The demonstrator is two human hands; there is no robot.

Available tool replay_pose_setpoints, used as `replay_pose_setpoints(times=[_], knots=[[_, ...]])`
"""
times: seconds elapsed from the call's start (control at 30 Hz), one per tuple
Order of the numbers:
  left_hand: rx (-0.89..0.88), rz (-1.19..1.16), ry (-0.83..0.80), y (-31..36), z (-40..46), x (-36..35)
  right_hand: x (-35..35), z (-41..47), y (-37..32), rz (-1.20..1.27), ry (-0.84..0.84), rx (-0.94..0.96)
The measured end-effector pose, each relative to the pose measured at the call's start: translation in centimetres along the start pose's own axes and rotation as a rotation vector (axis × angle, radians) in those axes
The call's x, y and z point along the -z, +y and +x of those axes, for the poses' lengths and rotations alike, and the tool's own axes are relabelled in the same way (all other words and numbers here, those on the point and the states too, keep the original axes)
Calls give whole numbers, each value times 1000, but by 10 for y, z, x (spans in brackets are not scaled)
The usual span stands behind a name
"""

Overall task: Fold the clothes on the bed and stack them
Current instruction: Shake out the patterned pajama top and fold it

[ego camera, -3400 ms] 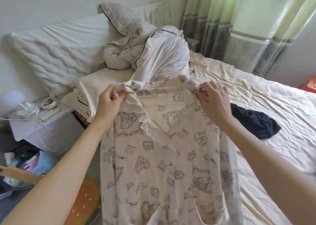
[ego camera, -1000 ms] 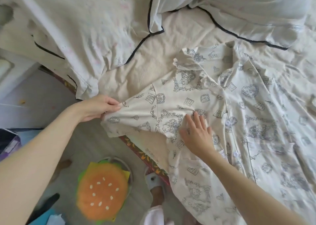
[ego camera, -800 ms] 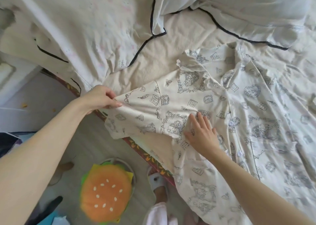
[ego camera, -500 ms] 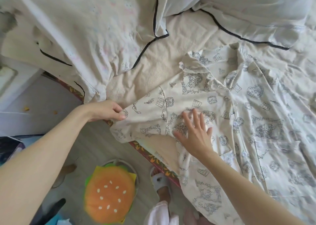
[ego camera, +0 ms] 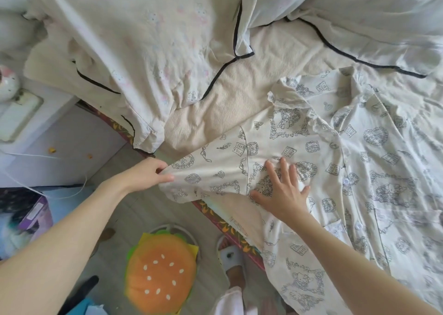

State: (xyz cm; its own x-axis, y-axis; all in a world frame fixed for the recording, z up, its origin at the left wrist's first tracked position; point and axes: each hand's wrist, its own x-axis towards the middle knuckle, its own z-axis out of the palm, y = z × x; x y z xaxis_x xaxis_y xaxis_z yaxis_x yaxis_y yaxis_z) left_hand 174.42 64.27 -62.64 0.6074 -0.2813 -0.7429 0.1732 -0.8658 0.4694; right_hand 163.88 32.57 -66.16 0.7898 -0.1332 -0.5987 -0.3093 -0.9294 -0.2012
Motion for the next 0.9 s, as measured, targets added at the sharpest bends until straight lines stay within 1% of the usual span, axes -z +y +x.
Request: replay_pose_setpoints(times=[0.07, 0.13, 0.23, 0.3, 0.4, 0.47, 0.53, 0.67, 0.7, 0.73, 0.77, 0.8, 0.83, 0.87, 0.9], knots=[[3, -29, 116, 0, -3, 0, 5, 4, -6, 52, 33, -10], [-4, -53, 185, 1, -4, 0, 8, 6, -8, 80, 59, -15], [-26, -126, 166, 2, -8, 3, 6, 4, -6, 27, 37, 0], [-17, -237, 147, 4, -15, 5, 7, 5, -2, -24, 6, 18], [0, -298, 192, 17, -31, 6, 12, 6, 2, 17, -53, 36], [-10, -274, 194, 38, -43, 6, 18, 2, 5, 83, -66, 66], [-58, -267, 199, 72, -56, 8, 26, -5, 11, 151, -60, 87], [-235, -334, 279, 167, -64, -7, 39, -30, 32, 358, -12, 8], [-287, -375, 251, 193, -63, -17, 42, -38, 40, 415, 24, -14], [-331, -411, 167, 218, -60, -28, 45, -46, 49, 455, 60, -39], [-363, -408, 49, 241, -57, -41, 47, -54, 60, 470, 94, -62], [-390, -352, -60, 259, -51, -55, 48, -60, 72, 455, 122, -81], [-404, -273, -125, 270, -43, -69, 48, -65, 84, 413, 141, -94], [-398, -202, -134, 273, -33, -81, 46, -69, 97, 351, 144, -103], [-378, -151, -93, 270, -25, -90, 45, -72, 108, 281, 126, -110]])
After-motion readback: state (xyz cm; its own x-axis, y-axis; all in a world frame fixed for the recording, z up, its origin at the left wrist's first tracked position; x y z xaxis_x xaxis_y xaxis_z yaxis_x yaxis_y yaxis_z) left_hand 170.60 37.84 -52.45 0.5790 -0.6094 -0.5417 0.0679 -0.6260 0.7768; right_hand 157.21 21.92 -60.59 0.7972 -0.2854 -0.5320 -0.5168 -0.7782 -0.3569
